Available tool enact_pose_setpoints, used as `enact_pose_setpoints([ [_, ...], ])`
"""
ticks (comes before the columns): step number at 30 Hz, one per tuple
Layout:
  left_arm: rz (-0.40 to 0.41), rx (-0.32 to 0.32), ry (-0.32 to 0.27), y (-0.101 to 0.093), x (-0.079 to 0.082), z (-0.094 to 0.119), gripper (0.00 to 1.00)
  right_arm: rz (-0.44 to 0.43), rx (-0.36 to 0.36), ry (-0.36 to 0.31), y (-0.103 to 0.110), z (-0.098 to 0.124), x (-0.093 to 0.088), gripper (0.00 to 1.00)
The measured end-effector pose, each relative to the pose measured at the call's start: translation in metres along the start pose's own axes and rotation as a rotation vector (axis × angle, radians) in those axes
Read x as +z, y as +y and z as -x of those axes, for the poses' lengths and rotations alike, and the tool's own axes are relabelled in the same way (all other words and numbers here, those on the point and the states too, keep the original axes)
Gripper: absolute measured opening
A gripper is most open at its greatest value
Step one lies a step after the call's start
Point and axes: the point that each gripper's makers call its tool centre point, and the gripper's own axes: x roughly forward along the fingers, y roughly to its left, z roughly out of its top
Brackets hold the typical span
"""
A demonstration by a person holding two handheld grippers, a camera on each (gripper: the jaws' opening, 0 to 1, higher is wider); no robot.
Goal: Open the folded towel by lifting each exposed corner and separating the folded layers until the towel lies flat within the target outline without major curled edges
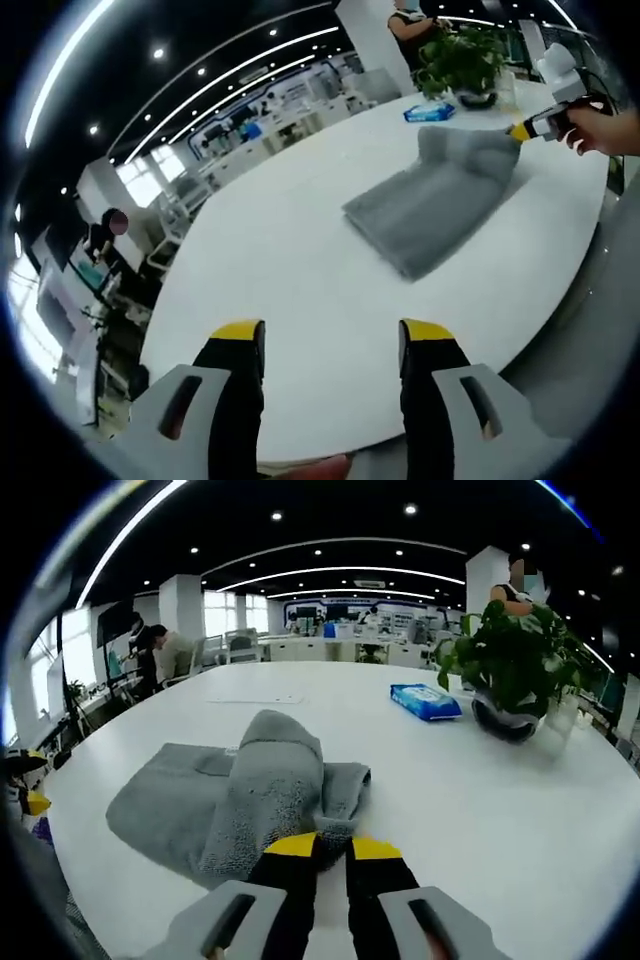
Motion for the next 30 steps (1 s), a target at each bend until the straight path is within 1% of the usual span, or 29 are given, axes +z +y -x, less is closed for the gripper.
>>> enact_pose_setpoints([
  [5,-0.021,-0.063,-0.003,-0.012,0.005,-0.003,0.48,-0.009,-0.022,0.0,-0.01,0.004,-0.003,0.08],
  [7,-0.026,-0.082,-0.015,-0.015,0.011,-0.004,0.46,-0.006,-0.046,-0.017,-0.018,0.007,0.0,0.08],
  [8,-0.026,-0.095,-0.02,-0.017,0.014,-0.005,0.46,-0.022,-0.048,-0.027,-0.022,0.007,0.002,0.08],
  [10,-0.029,-0.114,-0.03,-0.019,0.018,-0.008,0.46,-0.061,-0.025,-0.033,-0.022,0.005,0.003,0.08],
  [11,-0.02,-0.134,-0.037,-0.022,0.022,-0.012,0.44,-0.055,-0.012,-0.023,-0.022,0.001,0.002,0.08],
  [14,-0.001,-0.168,-0.05,-0.027,0.033,-0.025,0.41,-0.028,0.006,-0.014,-0.017,-0.003,0.004,0.08],
  [17,-0.012,-0.196,-0.061,-0.034,0.044,-0.04,0.4,-0.03,0.045,-0.007,-0.006,-0.008,0.005,0.11],
  [19,-0.016,-0.22,-0.07,-0.04,0.051,-0.05,0.4,0.0,0.081,0.014,0.003,-0.013,0.002,0.14],
  [20,-0.014,-0.233,-0.072,-0.044,0.053,-0.054,0.4,0.014,0.085,0.03,0.006,-0.015,-0.001,0.15],
  [22,-0.02,-0.265,-0.068,-0.052,0.056,-0.064,0.4,0.02,0.097,0.04,0.01,-0.018,-0.003,0.15],
  [23,-0.031,-0.271,-0.067,-0.055,0.057,-0.068,0.4,0.016,0.11,0.047,0.013,-0.019,-0.004,0.17],
  [24,-0.056,-0.283,-0.067,-0.059,0.058,-0.073,0.4,0.01,0.148,0.056,0.02,-0.022,-0.007,0.2],
  [25,-0.069,-0.288,-0.067,-0.061,0.059,-0.077,0.4,0.001,0.161,0.068,0.022,-0.023,-0.009,0.23],
  [26,-0.078,-0.295,-0.065,-0.064,0.06,-0.081,0.4,0.0,0.165,0.094,0.023,-0.026,-0.014,0.25],
  [28,-0.092,-0.315,-0.065,-0.071,0.062,-0.089,0.4,0.008,0.178,0.118,0.026,-0.029,-0.02,0.24],
  [30,-0.104,-0.339,-0.067,-0.077,0.063,-0.095,0.37,0.005,0.188,0.139,0.028,-0.03,-0.025,0.23],
])
